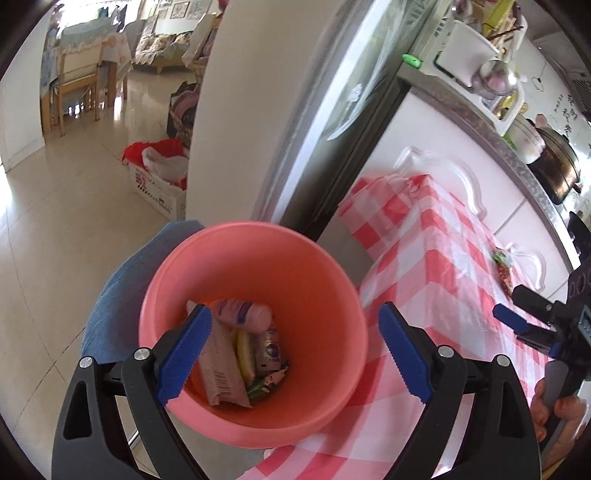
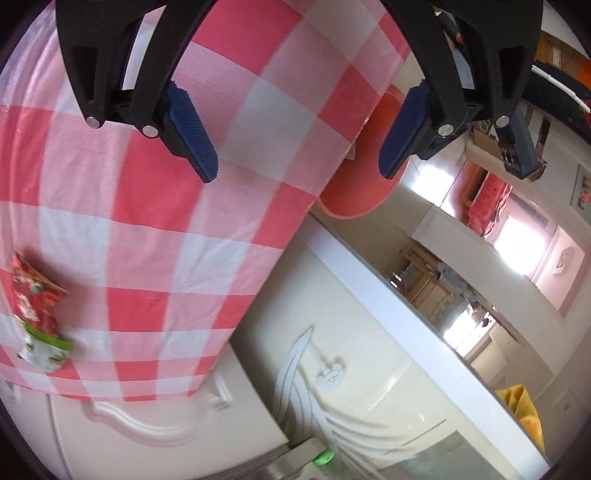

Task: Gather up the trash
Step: 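Move both open grippers back over the green and red snack wrappers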

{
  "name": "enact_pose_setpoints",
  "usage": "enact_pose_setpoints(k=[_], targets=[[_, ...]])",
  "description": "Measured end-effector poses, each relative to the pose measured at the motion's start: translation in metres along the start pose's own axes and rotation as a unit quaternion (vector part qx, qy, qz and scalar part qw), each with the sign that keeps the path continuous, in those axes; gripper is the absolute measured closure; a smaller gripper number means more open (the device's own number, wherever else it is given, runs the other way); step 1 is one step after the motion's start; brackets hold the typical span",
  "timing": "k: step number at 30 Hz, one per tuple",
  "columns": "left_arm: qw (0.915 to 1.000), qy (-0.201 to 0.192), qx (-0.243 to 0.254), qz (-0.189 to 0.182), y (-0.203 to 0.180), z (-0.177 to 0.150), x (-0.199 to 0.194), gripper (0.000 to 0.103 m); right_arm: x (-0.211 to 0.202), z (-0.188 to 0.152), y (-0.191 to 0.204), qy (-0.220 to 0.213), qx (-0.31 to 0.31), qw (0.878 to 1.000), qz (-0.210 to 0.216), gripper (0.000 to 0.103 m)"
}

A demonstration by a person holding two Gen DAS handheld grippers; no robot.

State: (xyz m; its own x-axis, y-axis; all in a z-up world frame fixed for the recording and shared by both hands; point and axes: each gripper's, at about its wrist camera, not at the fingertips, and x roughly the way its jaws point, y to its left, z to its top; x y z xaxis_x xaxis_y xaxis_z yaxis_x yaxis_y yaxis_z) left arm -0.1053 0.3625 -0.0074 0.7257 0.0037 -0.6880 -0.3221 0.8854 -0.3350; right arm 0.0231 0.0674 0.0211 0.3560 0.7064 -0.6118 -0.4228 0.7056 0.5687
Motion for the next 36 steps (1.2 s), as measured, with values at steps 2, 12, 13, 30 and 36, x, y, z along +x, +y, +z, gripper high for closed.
enact_pose_setpoints(k=[2, 12, 13, 30, 36], targets=[[1.0, 0.0, 0.008, -0.001, -0.008, 0.001, -0.003, 0.012, -0.009, -0.003, -0.008, -0.008, 0.008, 1.0, 0.002, 0.012], [0.9984, 0.012, 0.047, -0.028, -0.057, 0.005, -0.012, 0.012, -0.058, -0.005, -0.053, -0.072, 0.047, 0.996, 0.012, 0.011], [0.9981, 0.014, 0.051, -0.031, -0.063, 0.005, -0.013, 0.011, -0.064, -0.005, -0.059, -0.079, 0.053, 0.995, 0.011, 0.011], [0.9733, 0.044, 0.169, -0.148, -0.222, 0.014, 0.011, 0.011, -0.164, -0.004, -0.17, -0.202, 0.145, 0.969, 0.001, 0.009], [0.9543, 0.057, 0.229, -0.183, -0.3, 0.022, 0.052, 0.011, -0.184, -0.005, -0.202, -0.221, 0.18, 0.959, 0.005, 0.009]])
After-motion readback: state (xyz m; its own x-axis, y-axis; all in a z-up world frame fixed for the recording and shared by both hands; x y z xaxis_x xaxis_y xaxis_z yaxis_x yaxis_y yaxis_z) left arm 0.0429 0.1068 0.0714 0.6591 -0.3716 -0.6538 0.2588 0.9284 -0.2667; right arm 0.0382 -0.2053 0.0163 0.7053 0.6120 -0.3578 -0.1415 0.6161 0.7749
